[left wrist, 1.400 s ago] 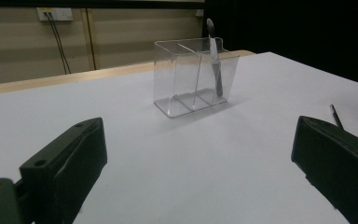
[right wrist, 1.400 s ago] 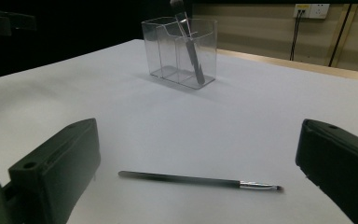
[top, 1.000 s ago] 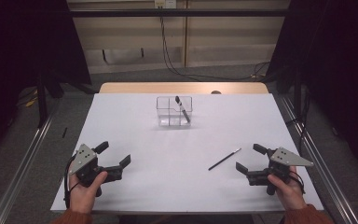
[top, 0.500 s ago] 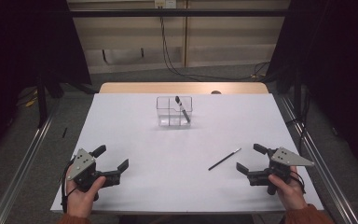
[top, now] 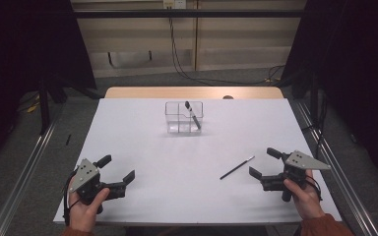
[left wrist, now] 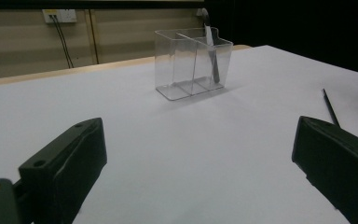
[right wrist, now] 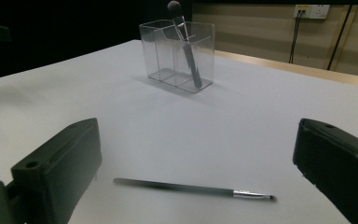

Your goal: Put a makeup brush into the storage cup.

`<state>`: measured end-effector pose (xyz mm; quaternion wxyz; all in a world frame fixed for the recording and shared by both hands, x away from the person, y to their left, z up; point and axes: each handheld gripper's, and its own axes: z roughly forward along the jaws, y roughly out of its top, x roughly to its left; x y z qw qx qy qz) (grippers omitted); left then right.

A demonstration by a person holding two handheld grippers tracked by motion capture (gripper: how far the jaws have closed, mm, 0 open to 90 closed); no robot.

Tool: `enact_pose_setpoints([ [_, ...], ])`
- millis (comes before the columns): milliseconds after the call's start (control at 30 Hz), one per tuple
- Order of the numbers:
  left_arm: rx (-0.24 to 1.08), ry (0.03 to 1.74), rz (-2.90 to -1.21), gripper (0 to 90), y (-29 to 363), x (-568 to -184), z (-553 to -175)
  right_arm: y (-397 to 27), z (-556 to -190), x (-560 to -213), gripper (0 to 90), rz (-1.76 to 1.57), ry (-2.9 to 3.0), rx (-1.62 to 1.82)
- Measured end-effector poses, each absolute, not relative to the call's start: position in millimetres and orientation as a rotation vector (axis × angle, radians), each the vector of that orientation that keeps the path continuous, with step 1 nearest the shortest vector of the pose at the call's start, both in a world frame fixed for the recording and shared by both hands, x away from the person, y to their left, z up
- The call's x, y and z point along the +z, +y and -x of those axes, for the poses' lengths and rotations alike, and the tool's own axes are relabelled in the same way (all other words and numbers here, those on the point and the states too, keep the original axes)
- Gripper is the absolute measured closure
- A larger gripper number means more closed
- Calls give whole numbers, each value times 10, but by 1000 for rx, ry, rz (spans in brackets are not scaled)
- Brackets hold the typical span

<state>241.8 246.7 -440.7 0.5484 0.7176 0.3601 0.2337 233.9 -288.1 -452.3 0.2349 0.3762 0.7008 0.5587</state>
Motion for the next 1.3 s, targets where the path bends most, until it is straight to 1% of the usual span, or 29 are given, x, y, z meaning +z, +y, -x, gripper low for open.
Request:
enact_pose_setpoints([
  [300,573,865,-1700,30,2484,-4397,-2404,-2875,-2501,-4448,7,-1041,1952,1515],
  [467,559,892,-1690,30,2484,-4408,-2413,-2873,-2610,-4425,5,-1039,1981,1502],
  [800,559,863,-1717,30,2450,-4397,-2416,-2835,-2893,-4370,1,-1062,2096,1479],
  [900,528,875,-1695,30,2441,-4395,-2427,-2822,-2963,-4346,6,-1062,2106,1459],
  [967,556,865,-1716,30,2446,-4391,-2431,-2808,-3009,-4331,3,-1062,2118,1450],
  [1300,565,851,-1736,30,2463,-4383,-2433,-2762,-3113,-4303,6,-1046,2252,1381],
])
